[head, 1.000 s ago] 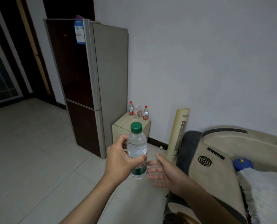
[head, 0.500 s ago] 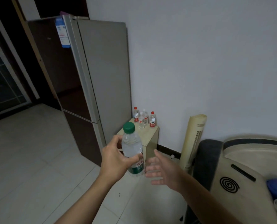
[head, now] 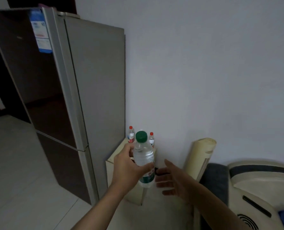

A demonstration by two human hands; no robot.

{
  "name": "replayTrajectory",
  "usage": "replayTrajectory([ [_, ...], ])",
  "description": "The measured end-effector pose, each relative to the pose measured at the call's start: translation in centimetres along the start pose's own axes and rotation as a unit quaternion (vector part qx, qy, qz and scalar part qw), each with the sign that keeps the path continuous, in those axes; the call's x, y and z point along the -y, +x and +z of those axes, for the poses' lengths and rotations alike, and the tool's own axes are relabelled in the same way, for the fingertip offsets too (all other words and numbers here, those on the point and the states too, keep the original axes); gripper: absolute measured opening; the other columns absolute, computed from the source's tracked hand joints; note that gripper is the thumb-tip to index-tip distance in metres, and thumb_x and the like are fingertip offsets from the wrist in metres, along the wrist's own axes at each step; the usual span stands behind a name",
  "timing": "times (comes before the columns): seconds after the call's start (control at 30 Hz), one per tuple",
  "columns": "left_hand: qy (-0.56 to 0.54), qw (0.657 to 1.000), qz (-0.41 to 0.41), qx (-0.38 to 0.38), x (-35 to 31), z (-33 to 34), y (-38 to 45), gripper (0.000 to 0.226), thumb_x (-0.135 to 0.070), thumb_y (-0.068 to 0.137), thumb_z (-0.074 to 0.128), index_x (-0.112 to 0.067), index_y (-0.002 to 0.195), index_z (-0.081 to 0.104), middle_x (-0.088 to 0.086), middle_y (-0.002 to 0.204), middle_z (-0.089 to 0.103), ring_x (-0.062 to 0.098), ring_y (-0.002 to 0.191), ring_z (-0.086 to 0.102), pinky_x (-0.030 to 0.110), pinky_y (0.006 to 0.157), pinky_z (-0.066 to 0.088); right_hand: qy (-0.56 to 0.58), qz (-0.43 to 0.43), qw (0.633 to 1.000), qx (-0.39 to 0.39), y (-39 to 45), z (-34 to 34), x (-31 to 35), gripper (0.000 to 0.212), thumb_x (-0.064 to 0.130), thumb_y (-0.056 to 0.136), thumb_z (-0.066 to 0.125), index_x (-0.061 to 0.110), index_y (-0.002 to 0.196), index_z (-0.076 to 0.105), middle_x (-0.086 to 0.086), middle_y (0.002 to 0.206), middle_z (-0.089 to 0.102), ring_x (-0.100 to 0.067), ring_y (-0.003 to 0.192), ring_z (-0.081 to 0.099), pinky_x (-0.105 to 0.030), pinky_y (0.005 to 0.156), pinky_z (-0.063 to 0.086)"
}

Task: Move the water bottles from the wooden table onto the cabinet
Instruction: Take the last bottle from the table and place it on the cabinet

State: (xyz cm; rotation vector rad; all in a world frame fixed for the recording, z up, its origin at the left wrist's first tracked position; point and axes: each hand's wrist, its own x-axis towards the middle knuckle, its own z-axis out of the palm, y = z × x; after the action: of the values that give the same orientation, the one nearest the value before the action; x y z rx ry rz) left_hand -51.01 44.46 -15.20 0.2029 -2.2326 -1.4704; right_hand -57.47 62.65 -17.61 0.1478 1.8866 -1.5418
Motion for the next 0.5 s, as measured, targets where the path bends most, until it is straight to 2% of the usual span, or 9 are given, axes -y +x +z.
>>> replayTrajectory([
  [0.1, -0.011, 1.000, 0.020, 0.010, 1.3, -0.4, 4.1, 0.057, -0.029, 0.059, 0.093, -0.028, 0.104, 0.058, -0.019, 0.097, 0.065, -0.010, 0.087, 0.063, 0.008, 0.067, 0.052, 0.021, 0.001, 1.000, -0.010, 3.2, 0.5, 1.8, 0.063, 0.065, 0.095, 0.037, 0.013, 0.119, 0.064, -0.015, 0.115, 0.070, -0.030, 0.106, 0.068, -0.044, 0.091, 0.055],
  [0.27, -0.019, 0.998, 0.051, 0.025, 3.8, -0.6, 8.5, 0.057, -0.038, 0.060, 0.089, -0.027, 0.105, 0.055, -0.025, 0.098, 0.061, -0.013, 0.090, 0.063, 0.007, 0.069, 0.052, 0.063, 0.011, 0.998, 0.003, 7.7, 0.8, 3.1, 0.066, 0.065, 0.095, 0.039, 0.011, 0.121, 0.064, -0.019, 0.120, 0.067, -0.033, 0.108, 0.066, -0.045, 0.092, 0.054],
  [0.4, -0.017, 0.999, 0.037, 0.027, 6.4, 0.0, 12.4, 0.057, -0.044, 0.057, 0.087, -0.027, 0.103, 0.057, -0.023, 0.096, 0.064, -0.011, 0.092, 0.063, 0.010, 0.066, 0.054, 0.070, 0.035, 0.997, -0.006, 12.1, 0.9, 5.3, 0.064, 0.063, 0.096, 0.038, 0.010, 0.119, 0.065, -0.016, 0.113, 0.070, -0.029, 0.098, 0.068, -0.044, 0.089, 0.053],
  [0.5, 0.003, 1.000, 0.015, 0.024, 8.2, 1.0, 15.7, 0.055, -0.033, 0.058, 0.092, -0.030, 0.100, 0.055, -0.023, 0.094, 0.063, -0.011, 0.087, 0.063, 0.008, 0.064, 0.052, 0.054, 0.036, 0.998, 0.004, 15.6, 0.6, 6.8, 0.062, 0.062, 0.098, 0.035, 0.011, 0.119, 0.064, -0.015, 0.116, 0.069, -0.028, 0.102, 0.067, -0.044, 0.093, 0.051],
])
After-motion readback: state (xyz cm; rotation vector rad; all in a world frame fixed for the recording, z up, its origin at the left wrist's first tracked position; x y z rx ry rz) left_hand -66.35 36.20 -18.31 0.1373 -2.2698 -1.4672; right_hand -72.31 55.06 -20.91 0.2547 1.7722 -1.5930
